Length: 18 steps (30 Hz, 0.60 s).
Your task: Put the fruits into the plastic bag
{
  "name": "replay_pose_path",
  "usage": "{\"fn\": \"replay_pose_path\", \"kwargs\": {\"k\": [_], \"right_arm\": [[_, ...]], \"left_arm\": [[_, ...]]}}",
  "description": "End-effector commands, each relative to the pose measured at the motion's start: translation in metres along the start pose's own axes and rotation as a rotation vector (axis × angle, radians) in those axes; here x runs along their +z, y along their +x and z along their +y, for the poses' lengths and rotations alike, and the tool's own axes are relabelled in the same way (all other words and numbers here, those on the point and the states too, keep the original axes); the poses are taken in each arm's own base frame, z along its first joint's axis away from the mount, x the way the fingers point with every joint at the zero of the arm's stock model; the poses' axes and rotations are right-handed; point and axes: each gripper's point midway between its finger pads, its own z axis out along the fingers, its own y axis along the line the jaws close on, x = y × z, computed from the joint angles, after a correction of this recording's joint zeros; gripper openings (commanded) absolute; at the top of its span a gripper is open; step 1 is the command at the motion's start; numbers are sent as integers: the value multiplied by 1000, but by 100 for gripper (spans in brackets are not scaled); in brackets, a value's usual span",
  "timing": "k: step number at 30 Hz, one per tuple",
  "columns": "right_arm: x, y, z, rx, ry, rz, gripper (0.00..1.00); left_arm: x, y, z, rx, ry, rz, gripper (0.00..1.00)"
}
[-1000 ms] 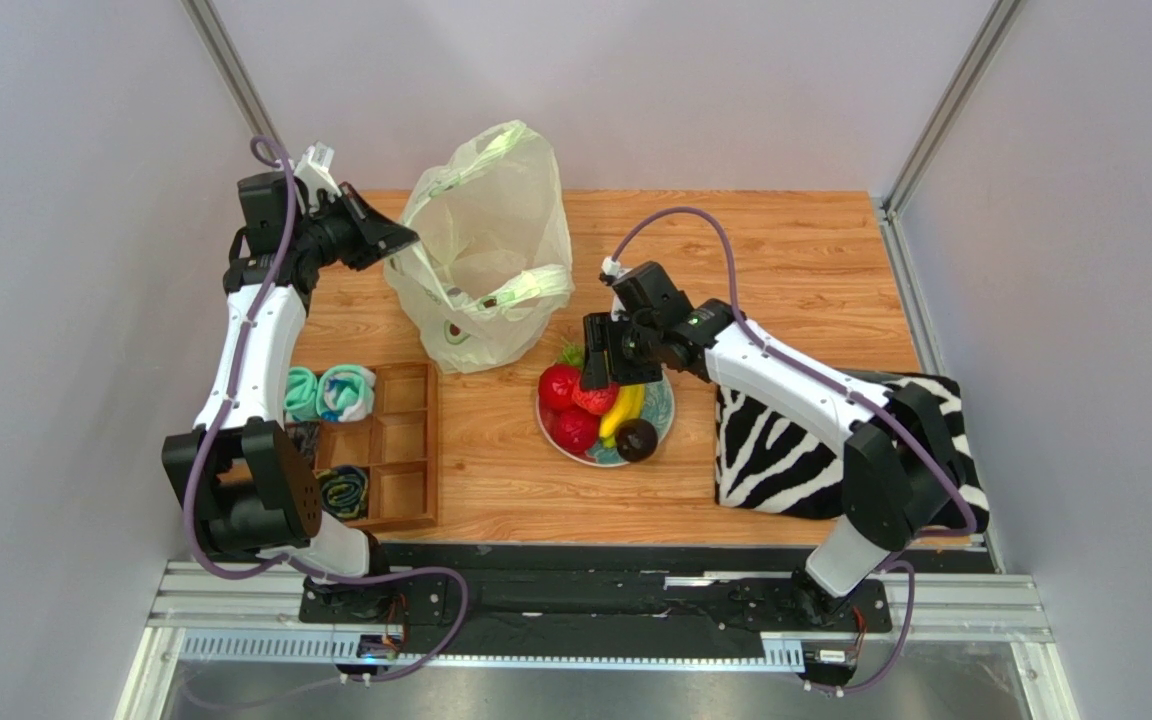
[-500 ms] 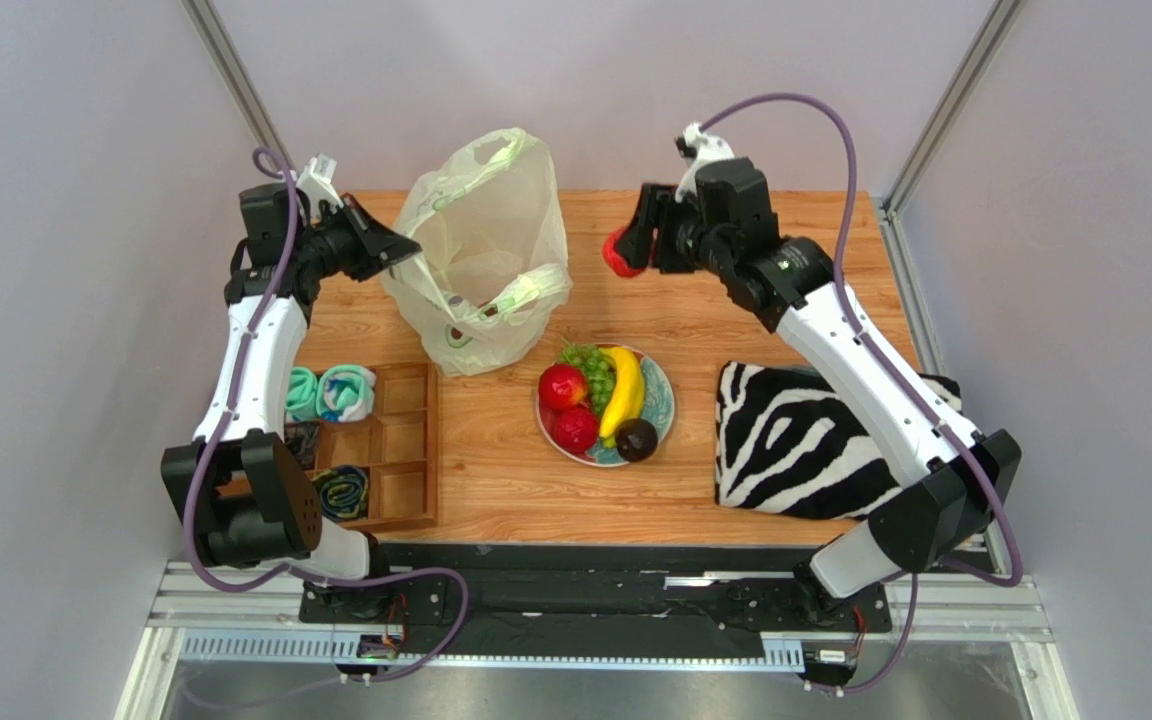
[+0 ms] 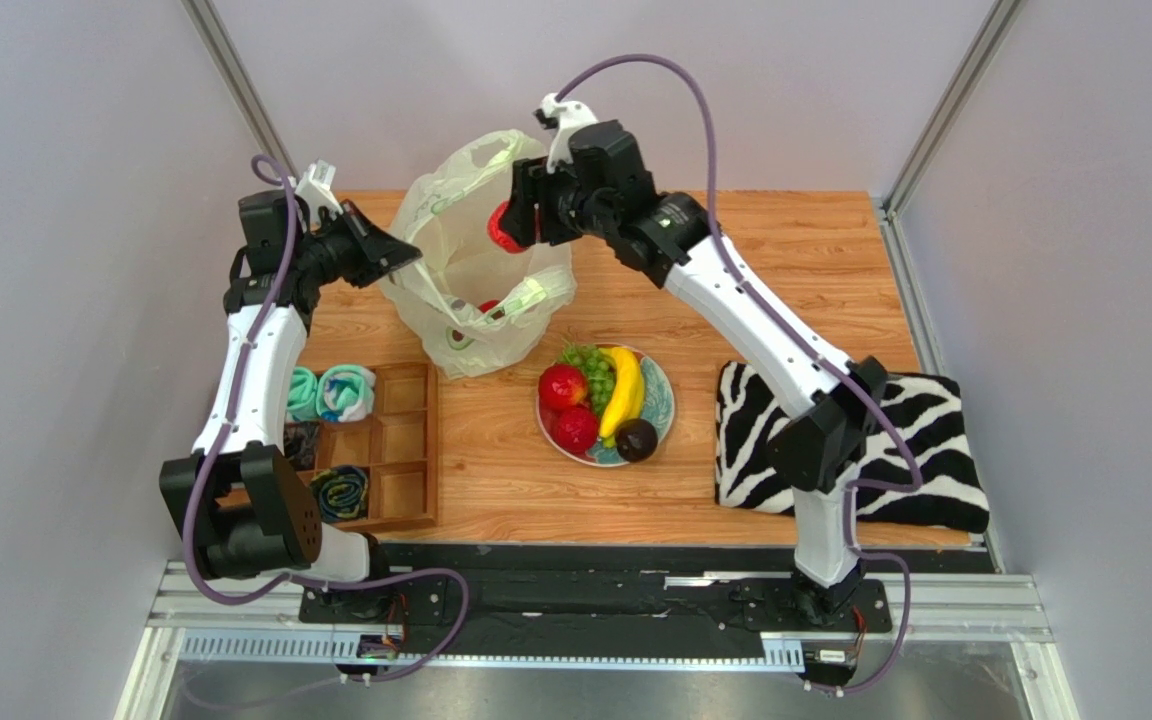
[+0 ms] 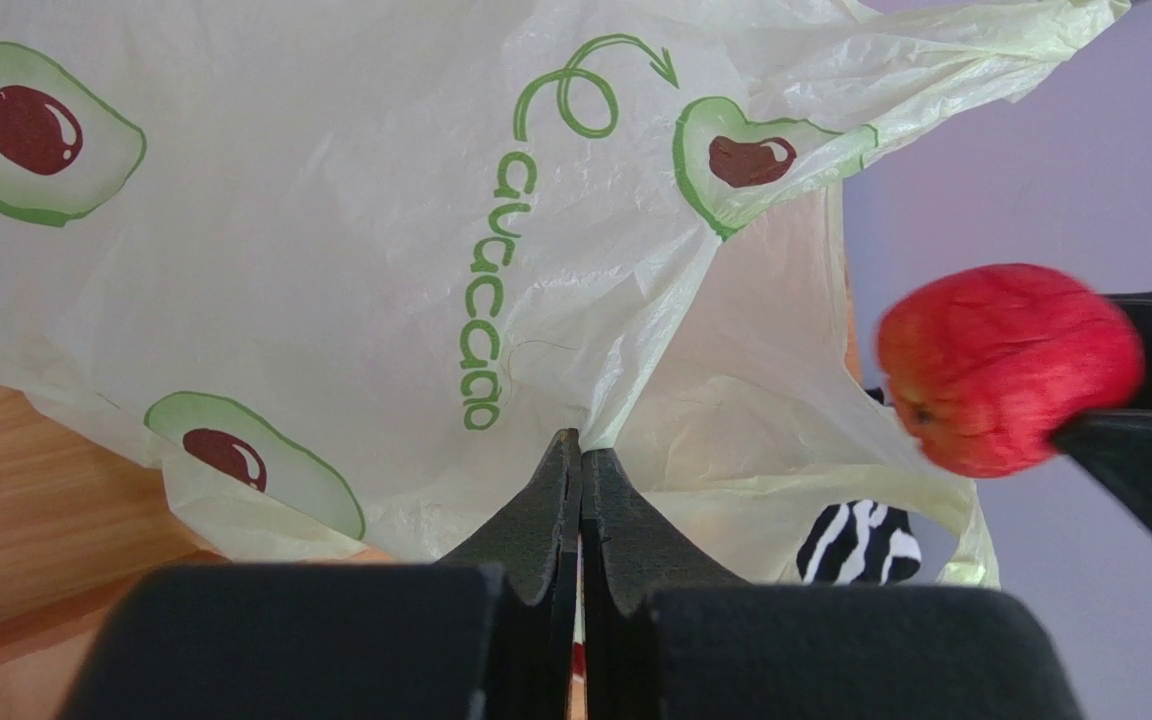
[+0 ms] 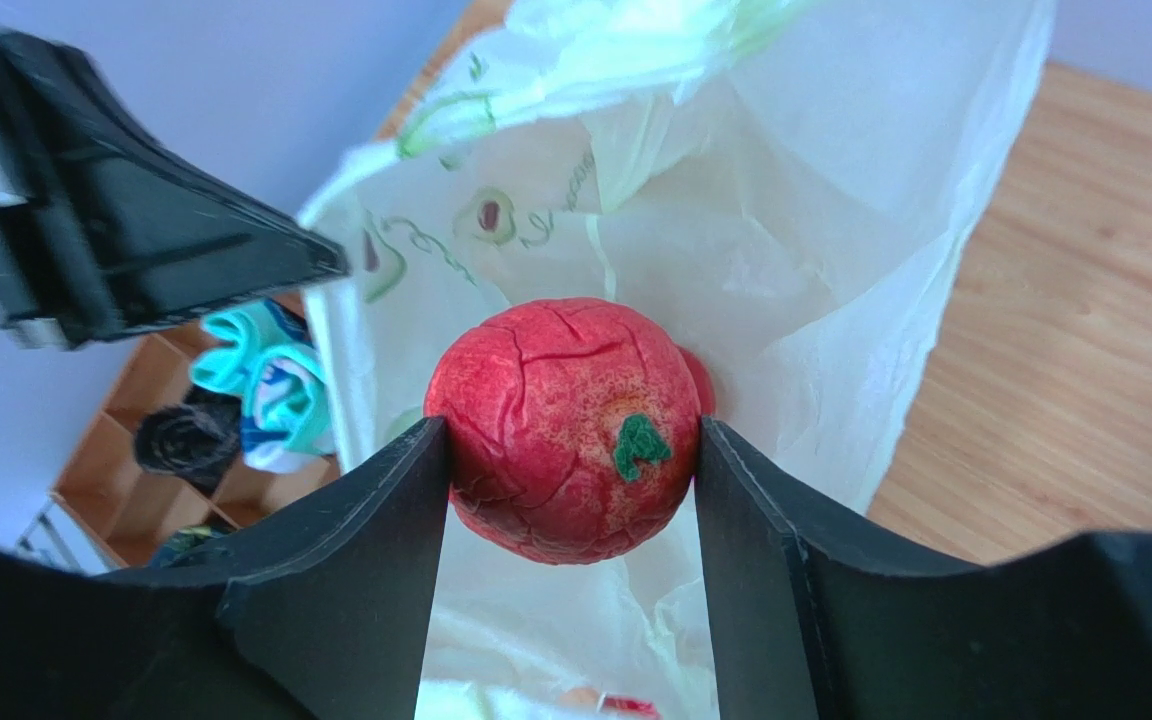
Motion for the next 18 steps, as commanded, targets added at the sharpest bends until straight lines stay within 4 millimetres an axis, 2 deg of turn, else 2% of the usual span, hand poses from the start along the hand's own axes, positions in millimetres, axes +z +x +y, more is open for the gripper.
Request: {"fn": "replay_pose_path", "kwargs": {"k": [1,2,7,9,10,11,16,18], "right_arm": [[12,15,-10,-49,31,74,30],[19,23,-12,-47,36,92,31],[32,35,-14,-35,40,116,31],[35,42,-15,-30,45,134,35],[36,44,-16,-30,46,137,38],[36,45,-15,-29,46,140,49],[35,46,-14,-32,38,146,82],[35,47,-14,-30,38,146,84]], "left_arm": [[-9,-5,-17,30,42,-26,0],[-9,-5,-18,33,43,-27,0],[-10,-4,-18,30,44,-25,0],[-11,-4,-18,30,42,-25,0],[-11,-4,-19,33,44,-25,0],[-11,-3,-18,32,42,-22,0],[-11,-2,-18,33,41,-20,0],[-11,-2,-18,33,41,-17,0]]}}
